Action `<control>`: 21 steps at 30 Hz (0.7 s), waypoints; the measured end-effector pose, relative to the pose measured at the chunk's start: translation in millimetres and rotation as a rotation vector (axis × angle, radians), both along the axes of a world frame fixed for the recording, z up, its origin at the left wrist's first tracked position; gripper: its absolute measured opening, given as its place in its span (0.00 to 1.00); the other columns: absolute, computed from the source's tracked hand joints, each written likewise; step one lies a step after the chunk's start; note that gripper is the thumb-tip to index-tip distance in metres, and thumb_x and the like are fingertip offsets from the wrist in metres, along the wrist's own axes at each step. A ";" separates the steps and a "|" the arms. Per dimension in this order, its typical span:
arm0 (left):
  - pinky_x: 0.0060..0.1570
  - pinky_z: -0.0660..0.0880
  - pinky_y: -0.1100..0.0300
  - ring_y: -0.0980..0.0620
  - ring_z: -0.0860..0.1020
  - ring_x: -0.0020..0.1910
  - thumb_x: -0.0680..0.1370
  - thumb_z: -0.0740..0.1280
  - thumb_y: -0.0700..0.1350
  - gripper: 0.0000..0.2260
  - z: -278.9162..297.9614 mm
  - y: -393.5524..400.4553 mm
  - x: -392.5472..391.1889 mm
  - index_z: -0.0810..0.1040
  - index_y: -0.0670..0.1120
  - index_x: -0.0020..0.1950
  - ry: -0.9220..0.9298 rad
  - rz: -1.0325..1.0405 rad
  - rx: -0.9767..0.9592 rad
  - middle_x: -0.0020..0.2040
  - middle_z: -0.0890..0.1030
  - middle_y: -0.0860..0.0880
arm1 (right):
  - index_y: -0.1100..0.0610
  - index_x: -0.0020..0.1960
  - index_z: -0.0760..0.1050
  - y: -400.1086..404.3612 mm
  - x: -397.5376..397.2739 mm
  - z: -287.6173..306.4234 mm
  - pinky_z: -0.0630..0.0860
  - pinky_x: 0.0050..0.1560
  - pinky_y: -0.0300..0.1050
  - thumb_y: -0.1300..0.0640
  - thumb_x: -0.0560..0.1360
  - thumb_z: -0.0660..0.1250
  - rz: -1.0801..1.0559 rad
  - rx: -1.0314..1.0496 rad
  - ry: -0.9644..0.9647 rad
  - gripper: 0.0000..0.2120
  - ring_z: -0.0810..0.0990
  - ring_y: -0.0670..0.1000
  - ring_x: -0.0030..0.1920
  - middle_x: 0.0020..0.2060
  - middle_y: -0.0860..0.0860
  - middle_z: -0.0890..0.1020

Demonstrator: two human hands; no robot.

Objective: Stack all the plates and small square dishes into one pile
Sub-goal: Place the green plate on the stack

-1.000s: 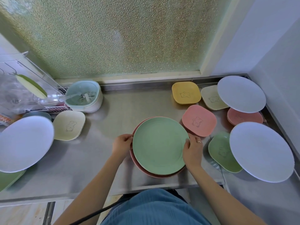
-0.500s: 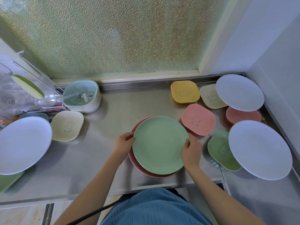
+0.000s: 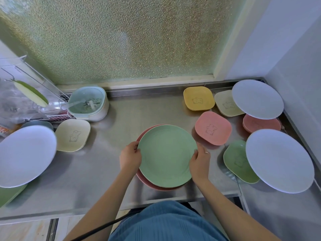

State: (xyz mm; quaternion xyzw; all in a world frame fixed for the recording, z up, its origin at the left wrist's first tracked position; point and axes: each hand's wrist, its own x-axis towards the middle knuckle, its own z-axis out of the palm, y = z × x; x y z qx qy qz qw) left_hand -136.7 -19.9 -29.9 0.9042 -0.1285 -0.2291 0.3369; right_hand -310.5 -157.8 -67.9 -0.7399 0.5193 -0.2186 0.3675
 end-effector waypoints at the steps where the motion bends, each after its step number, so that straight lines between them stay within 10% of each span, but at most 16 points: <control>1: 0.42 0.71 0.59 0.43 0.79 0.49 0.73 0.59 0.35 0.16 -1.0 0.3 -0.3 0.80 0.45 0.56 -0.005 0.011 -0.009 0.50 0.84 0.45 | 0.59 0.66 0.70 0.5 0.0 0.5 0.62 0.51 0.41 0.69 0.77 0.55 0.005 -0.008 -0.003 0.20 0.70 0.59 0.57 0.54 0.59 0.78; 21: 0.62 0.72 0.46 0.45 0.76 0.59 0.75 0.59 0.39 0.17 -14.5 23.4 14.6 0.76 0.47 0.62 0.173 0.104 -0.137 0.59 0.79 0.46 | 0.58 0.67 0.70 15.2 13.8 5.9 0.63 0.59 0.41 0.66 0.78 0.55 0.100 0.017 0.017 0.19 0.68 0.55 0.63 0.61 0.55 0.76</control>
